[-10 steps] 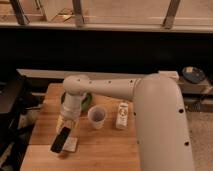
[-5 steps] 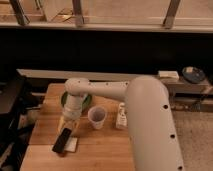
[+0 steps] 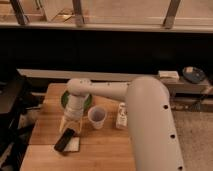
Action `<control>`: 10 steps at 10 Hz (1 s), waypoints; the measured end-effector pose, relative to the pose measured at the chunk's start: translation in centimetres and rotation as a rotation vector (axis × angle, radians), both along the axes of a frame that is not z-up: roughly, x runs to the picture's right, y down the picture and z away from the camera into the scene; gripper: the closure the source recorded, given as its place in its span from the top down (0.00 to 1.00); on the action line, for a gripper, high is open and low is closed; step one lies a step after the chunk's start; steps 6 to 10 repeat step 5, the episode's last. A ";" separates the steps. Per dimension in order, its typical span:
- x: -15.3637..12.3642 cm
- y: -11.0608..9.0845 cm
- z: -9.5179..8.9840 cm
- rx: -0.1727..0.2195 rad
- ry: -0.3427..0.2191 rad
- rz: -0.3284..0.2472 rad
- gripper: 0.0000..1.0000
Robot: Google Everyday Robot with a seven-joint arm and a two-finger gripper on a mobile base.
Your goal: Place the eraser on the white sponge
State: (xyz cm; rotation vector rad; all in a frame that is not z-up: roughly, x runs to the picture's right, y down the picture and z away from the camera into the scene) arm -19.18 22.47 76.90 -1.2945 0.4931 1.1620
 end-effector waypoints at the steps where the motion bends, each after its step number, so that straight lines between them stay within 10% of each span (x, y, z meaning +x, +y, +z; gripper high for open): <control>1: 0.2 -0.2 -0.3 0.010 0.000 0.000 0.80; 5: 0.7 -2.7 -1.7 0.115 -0.002 0.039 0.80; 10: 0.7 -2.7 -1.7 0.115 -0.002 0.039 0.80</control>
